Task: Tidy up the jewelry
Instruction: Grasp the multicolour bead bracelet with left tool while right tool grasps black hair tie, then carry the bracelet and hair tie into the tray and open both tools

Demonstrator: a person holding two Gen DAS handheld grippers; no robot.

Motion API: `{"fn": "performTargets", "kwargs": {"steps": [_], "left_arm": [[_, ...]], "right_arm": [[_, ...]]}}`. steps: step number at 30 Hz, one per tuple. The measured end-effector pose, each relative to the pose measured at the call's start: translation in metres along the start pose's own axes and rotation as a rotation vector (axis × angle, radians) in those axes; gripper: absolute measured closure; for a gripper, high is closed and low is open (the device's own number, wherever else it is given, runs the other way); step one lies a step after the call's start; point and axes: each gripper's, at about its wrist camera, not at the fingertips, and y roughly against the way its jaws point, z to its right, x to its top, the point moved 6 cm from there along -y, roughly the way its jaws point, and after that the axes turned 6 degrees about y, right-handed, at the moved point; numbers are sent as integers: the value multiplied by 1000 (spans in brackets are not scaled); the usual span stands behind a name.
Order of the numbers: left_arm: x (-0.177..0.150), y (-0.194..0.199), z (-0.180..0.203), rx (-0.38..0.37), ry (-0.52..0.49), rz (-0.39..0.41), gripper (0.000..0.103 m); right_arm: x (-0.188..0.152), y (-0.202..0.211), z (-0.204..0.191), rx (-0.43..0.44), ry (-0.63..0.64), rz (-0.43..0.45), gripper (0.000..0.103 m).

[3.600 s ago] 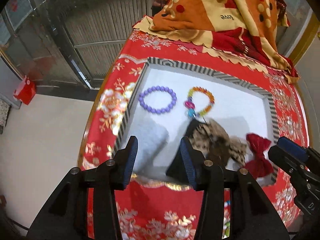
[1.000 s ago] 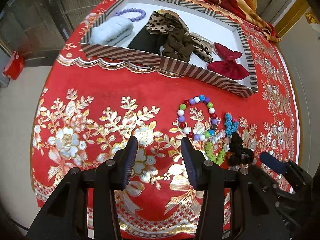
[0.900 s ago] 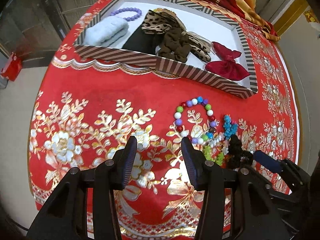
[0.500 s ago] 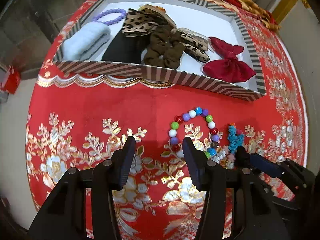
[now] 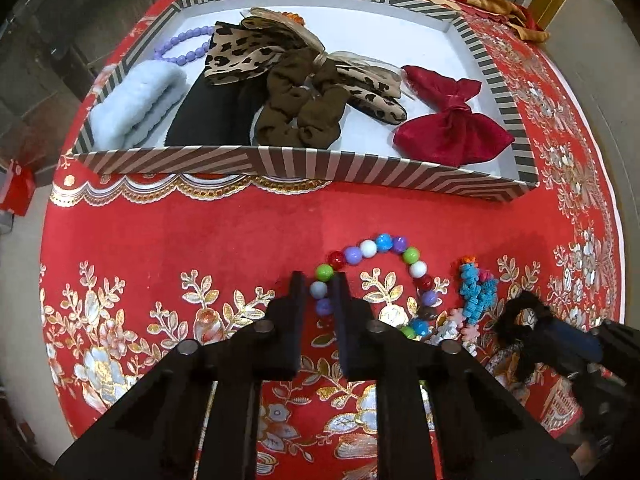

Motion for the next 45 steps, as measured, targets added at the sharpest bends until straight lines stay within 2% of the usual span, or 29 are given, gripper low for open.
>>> {"fn": "performTargets", "kwargs": {"steps": [4, 13, 18, 26, 33, 45], "left_arm": [[2, 7, -1, -72, 30, -32, 95], [19, 67, -2, -128, 22, 48, 95], [30, 95, -13, -126, 25, 107, 95], [79, 132, -19, -90, 6, 202, 95], [120, 129, -9, -63, -39, 231, 95], [179, 81, 32, -61, -127, 184, 95]], "right_arm": [[5, 23, 9, 33, -43, 44, 92], [35, 58, 0, 77, -41, 143, 92], [57, 59, -10, 84, -13, 167, 92], [98, 56, -16, 64, 22, 187, 92], [133, 39, -11, 33, 12, 186, 92], [187, 1, 22, -37, -57, 162, 92]]}}
